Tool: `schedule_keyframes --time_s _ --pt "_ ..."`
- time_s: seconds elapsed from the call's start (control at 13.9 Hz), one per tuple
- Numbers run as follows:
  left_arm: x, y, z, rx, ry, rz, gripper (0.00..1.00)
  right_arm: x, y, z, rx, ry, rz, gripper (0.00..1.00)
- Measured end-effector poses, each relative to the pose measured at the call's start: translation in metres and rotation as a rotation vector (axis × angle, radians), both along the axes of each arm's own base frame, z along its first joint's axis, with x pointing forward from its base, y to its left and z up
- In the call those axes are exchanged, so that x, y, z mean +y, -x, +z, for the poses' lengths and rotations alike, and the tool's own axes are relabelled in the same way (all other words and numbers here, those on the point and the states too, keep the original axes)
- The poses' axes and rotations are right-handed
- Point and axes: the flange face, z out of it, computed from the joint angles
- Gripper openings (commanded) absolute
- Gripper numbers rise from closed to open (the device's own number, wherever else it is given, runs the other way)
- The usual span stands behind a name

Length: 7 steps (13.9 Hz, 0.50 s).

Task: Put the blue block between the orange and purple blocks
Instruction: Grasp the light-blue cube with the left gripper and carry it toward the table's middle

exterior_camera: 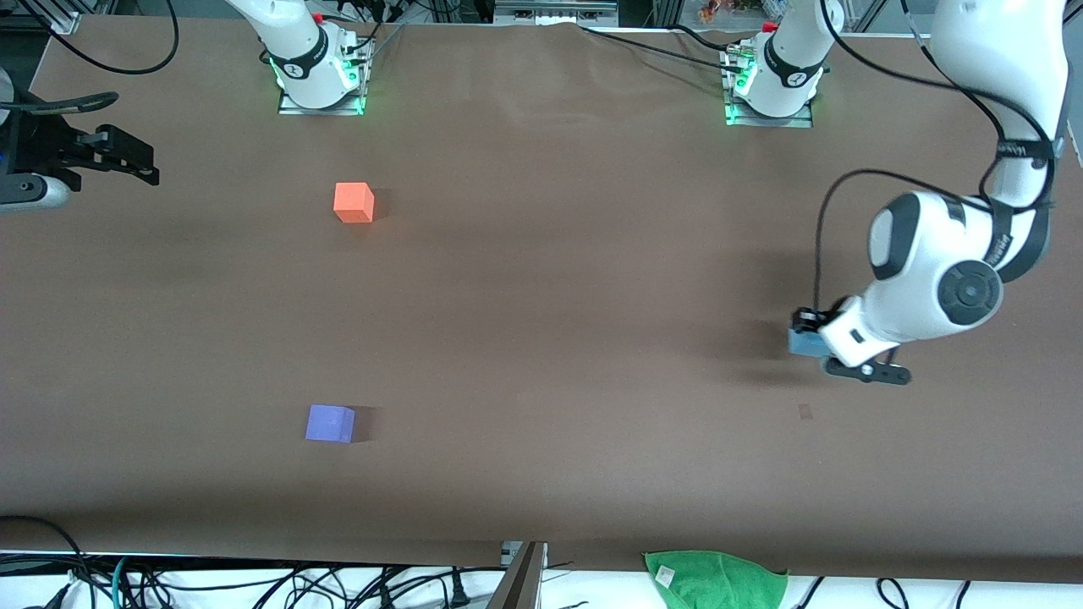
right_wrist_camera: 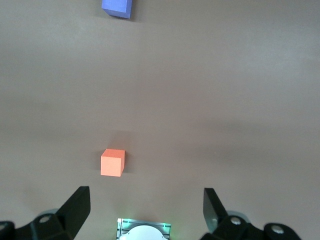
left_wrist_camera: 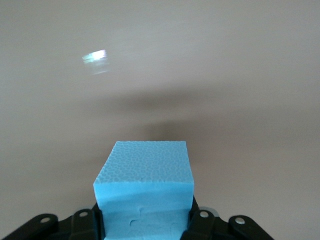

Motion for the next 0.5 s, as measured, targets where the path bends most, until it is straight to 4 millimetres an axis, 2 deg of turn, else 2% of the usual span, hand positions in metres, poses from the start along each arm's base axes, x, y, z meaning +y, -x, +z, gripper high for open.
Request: schedule_keyframes --time_s 0.07,0.22,0.36,0.5 --pt "-0.039 0.003 0.016 -0.009 0.005 0.01 0.26 -0.001 0.0 0.0 0.0 0.0 -0.002 1.0" --pt "-0.114 0.019 0.022 -0.014 -0.001 0.057 0.26 -0.006 -0.001 -0.001 0.0 0.0 -0.011 1.0" --pt "-0.193 0.046 0.007 0.006 -0.022 0.085 0.26 -0.01 -0.002 -0.002 0.0 0.0 -0.017 1.0" --pt "-0.257 0.073 -0.019 0.031 -0.043 0.104 0.26 -0.01 -0.003 -0.003 0.001 0.0 -0.018 1.0"
